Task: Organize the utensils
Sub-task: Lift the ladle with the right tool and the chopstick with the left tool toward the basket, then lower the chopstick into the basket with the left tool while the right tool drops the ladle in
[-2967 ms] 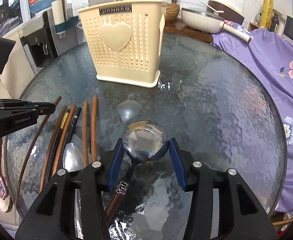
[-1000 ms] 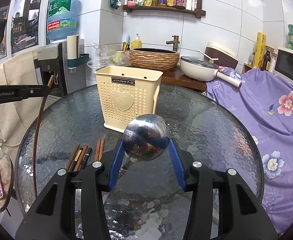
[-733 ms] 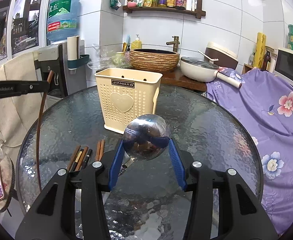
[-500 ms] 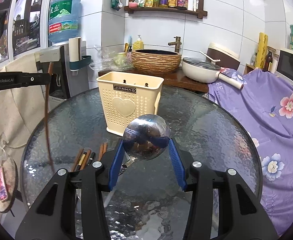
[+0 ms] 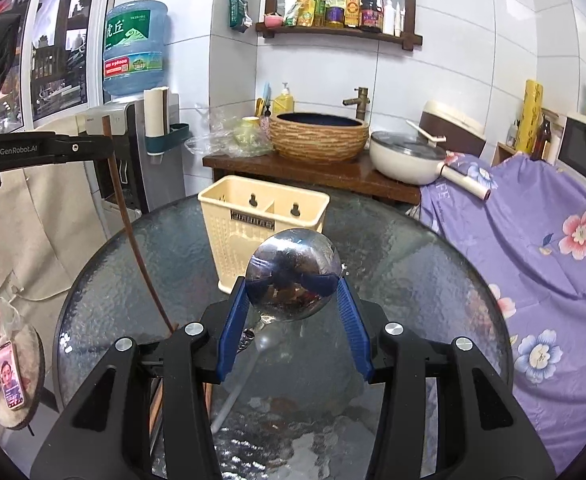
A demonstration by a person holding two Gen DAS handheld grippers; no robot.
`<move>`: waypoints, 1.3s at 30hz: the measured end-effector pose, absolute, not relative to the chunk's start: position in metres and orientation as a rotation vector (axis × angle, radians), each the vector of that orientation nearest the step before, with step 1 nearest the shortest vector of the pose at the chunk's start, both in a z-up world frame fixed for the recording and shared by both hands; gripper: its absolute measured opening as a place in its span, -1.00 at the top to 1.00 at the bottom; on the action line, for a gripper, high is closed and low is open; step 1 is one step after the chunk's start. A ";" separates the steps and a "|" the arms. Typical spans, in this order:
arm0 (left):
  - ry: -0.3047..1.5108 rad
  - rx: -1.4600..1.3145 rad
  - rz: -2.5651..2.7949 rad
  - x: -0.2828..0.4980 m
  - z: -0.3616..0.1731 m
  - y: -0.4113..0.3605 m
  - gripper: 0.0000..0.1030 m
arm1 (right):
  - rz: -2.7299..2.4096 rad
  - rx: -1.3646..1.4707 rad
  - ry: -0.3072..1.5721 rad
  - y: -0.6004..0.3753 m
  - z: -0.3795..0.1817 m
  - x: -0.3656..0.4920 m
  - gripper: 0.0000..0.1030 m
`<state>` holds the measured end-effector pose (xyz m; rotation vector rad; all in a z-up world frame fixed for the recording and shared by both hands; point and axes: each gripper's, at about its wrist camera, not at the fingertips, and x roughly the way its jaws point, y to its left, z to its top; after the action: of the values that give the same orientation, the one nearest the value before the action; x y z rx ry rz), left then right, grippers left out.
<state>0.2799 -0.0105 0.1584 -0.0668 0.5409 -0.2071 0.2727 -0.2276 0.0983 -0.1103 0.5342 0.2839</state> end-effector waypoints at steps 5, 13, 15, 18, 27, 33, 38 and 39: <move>0.523 -0.077 -0.237 0.289 0.185 -0.016 0.87 | 0.286 -0.104 0.512 -0.227 0.125 0.287 0.10; 0.457 -0.154 -0.269 0.309 0.247 -0.017 0.87 | 0.232 -0.139 0.455 -0.225 0.180 0.327 0.10; 0.424 -0.160 -0.254 0.315 0.263 -0.019 0.88 | 0.211 -0.148 0.440 -0.224 0.193 0.338 0.10; 0.389 -0.167 -0.228 0.327 0.276 -0.021 0.87 | 0.179 -0.157 0.421 -0.223 0.208 0.357 0.10; 0.399 -0.162 -0.148 0.376 0.248 -0.029 0.88 | 0.099 -0.248 0.421 -0.207 0.191 0.407 0.10; 0.455 -0.161 -0.127 0.395 0.206 -0.025 0.88 | 0.115 -0.307 0.453 -0.196 0.151 0.420 0.10; 0.492 -0.138 -0.131 0.402 0.178 -0.030 0.88 | 0.134 -0.337 0.471 -0.188 0.126 0.421 0.10; 0.493 -0.134 -0.129 0.403 0.174 -0.030 0.87 | 0.137 -0.341 0.476 -0.186 0.121 0.421 0.10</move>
<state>0.4026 -0.0304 0.1743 -0.1344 0.4931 -0.1291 0.4213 -0.1863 0.1214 -0.3406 0.4757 0.1368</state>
